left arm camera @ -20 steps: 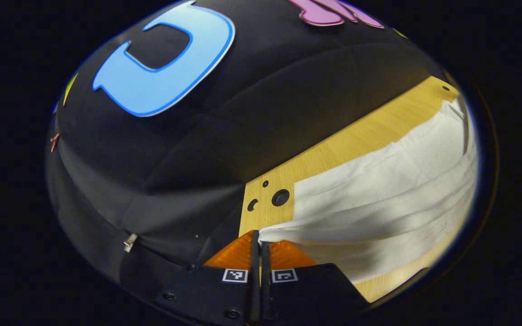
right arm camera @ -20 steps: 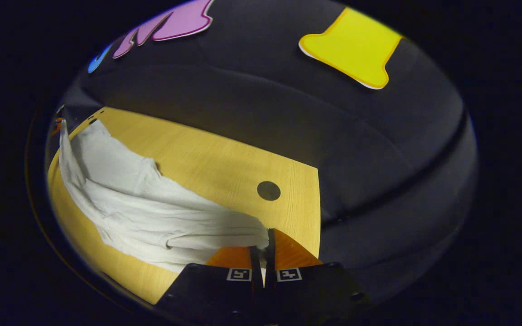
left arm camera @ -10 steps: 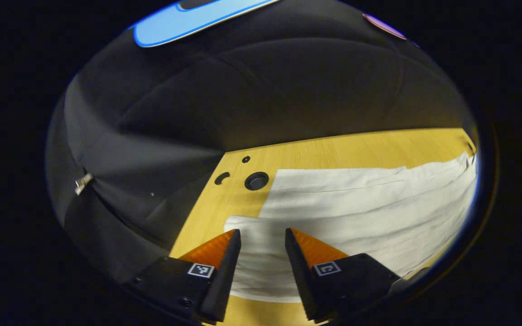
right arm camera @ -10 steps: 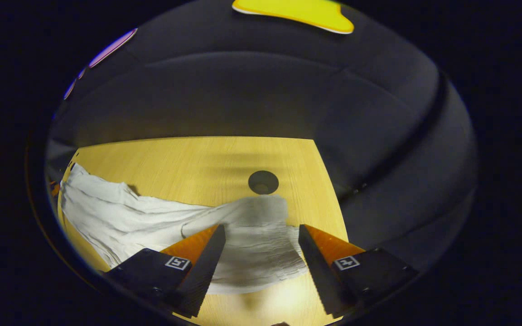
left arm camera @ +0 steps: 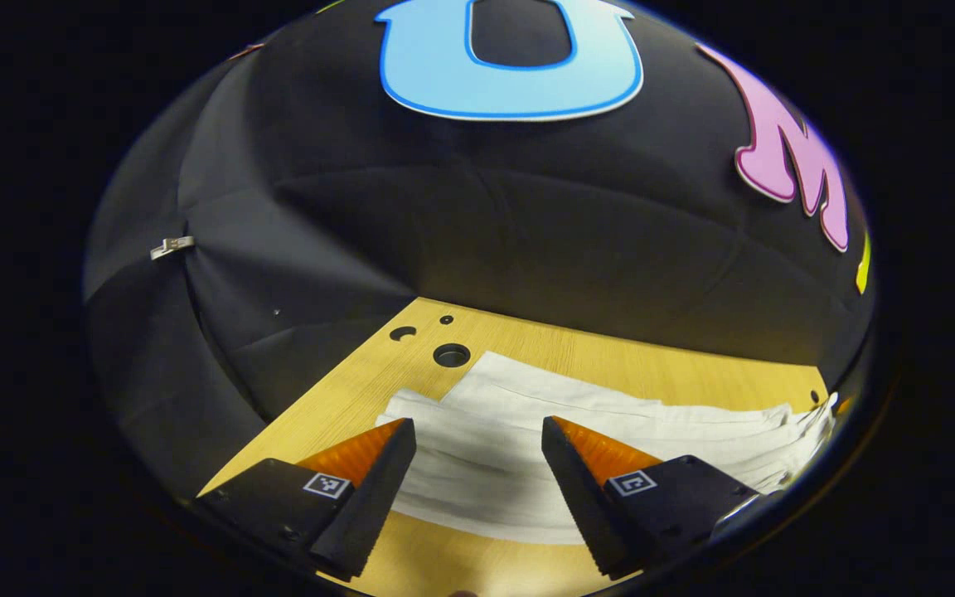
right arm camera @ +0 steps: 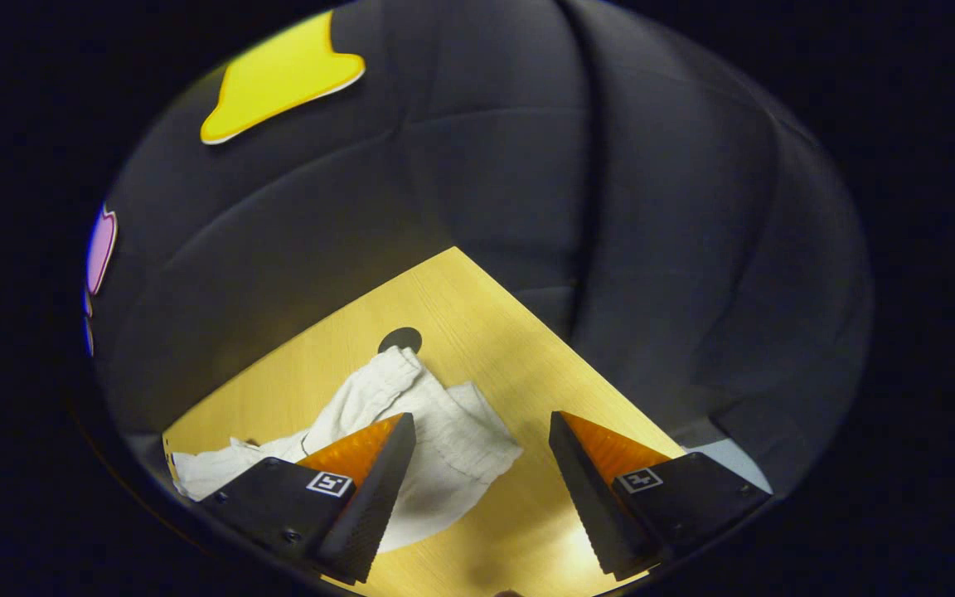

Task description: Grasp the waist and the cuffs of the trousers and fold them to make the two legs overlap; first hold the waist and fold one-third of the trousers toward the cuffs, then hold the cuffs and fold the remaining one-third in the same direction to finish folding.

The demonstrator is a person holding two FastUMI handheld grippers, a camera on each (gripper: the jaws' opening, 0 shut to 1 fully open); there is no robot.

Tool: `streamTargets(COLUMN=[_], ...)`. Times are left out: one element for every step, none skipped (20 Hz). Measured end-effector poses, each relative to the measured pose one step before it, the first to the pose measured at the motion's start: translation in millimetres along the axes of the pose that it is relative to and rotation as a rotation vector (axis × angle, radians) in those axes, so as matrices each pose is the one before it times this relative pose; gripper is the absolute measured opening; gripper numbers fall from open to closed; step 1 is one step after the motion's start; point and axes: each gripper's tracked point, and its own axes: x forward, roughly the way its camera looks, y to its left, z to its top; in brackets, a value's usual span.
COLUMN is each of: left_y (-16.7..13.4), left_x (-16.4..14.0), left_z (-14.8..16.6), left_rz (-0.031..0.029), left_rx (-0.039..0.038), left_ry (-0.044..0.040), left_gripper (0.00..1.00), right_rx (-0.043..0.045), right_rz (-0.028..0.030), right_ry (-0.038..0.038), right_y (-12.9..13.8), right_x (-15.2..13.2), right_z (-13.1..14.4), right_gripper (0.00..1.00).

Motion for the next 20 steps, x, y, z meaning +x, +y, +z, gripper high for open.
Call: streamTargets(left_y=[-1.38, -3.83, -6.46, -1.59, 1.42, 1.12, -2.28, -1.02, -1.69, -3.43, -3.76, -3.67, -3.87, -5.74, -8.32, -6.58, -4.74, -4.73, -8.34, -8.87], left_x=[-5.80, -8.87, -12.53, -8.47, -6.13, -6.68, -6.33, -2.55, -4.76, -6.64, -5.96, -3.01, -2.08, -1.72, -2.60, -1.17, -1.14, -0.06, -0.45, 0.73], left_z=[0.02, -0.26, 0.51, 1.59, -1.48, -2.93, -5.13, -3.12, -4.96, -4.71, -4.32, -3.38, -4.26, -3.69, -4.44, -3.29, -2.68, -2.26, -3.30, -3.09], left_rz=[-0.00435, -0.01478, -0.01508, -0.00551, 0.00369, 0.00818, 0.00329, 0.00376, 0.00060, -0.00148, 0.00175, 0.00014, 0.00013, -0.00476, -0.01151, -0.00584, -0.00019, -0.00343, -0.00948, -0.01348], left_rx=[-0.03320, -0.03690, -0.02537, -0.00487, 0.01230, 0.01986, 0.01832, 0.01010, 0.00184, -0.00440, -0.00892, -0.01156, -0.01484, -0.01571, -0.00880, 0.00317, 0.01031, 0.00851, 0.00344, 0.00050], left_ry=[0.00337, -0.00093, -0.00622, -0.00705, -0.00024, 0.00426, 0.01002, 0.01228, 0.01013, 0.00476, 0.00401, 0.00600, 0.00791, 0.00969, 0.01181, 0.01207, 0.00988, 0.00729, 0.00745, 0.01143], left_gripper=[0.98, 0.96, 0.96, 0.96, 0.96, 0.96, 0.96, 0.96, 0.96, 0.96, 0.96, 0.96, 0.96, 0.96, 0.96, 0.96, 0.96, 0.96, 0.96, 0.96], right_rx=[0.02218, 0.01647, 0.00864, 0.00538, -0.00159, -0.00251, -0.00533, -0.00697, -0.00812, -0.00656, -0.01581, -0.01494, -0.02300, -0.02458, -0.02933, -0.02790, -0.02465, -0.01304, -0.00275, 0.00518], right_rz=[0.00143, 0.00354, 0.00062, 0.00238, 0.00089, -0.00068, -0.01167, -0.01195, -0.01519, -0.01149, -0.00891, -0.01219, -0.00866, -0.01079, -0.01717, -0.01638, -0.01006, -0.00064, 0.00978, 0.00425], right_ry=[0.00758, 0.00657, 0.00238, -0.00507, -0.00178, -0.00167, -0.00236, -0.00056, 0.00242, 0.00994, -0.03795, 0.00638, -0.02615, 0.00028, -0.01589, 0.00151, -0.00511, 0.00682, 0.00467, 0.01578], right_y=[3.27, -1.30, 0.69, 2.59, 1.71, 4.31, -0.54, -1.36, -2.18, -2.21, 0.42, -1.65, 0.80, -0.70, -0.20, 0.97, 3.11, 4.95, 3.88, 3.29], right_x=[2.52, -0.08, 2.00, 3.86, 1.91, 3.22, 2.59, 3.78, 1.62, 2.76, 0.84, 4.34, -1.40, 2.24, 1.44, -0.03, -1.07, -0.64, -0.45, -1.65], right_z=[-4.61, -3.03, -3.10, -3.23, -2.17, -3.52, -2.21, -2.25, -3.24, -5.32, 6.46, -5.00, 2.34, -4.21, -0.19, -3.94, -1.60, -2.73, 0.31, -2.81], right_gripper=[0.99, 0.99, 0.99, 0.99, 0.99, 0.99, 0.99, 0.99, 0.99, 0.99, 0.99, 0.98, 0.98, 0.98, 0.98, 0.95, 0.90, 0.81, 0.74, 0.55])
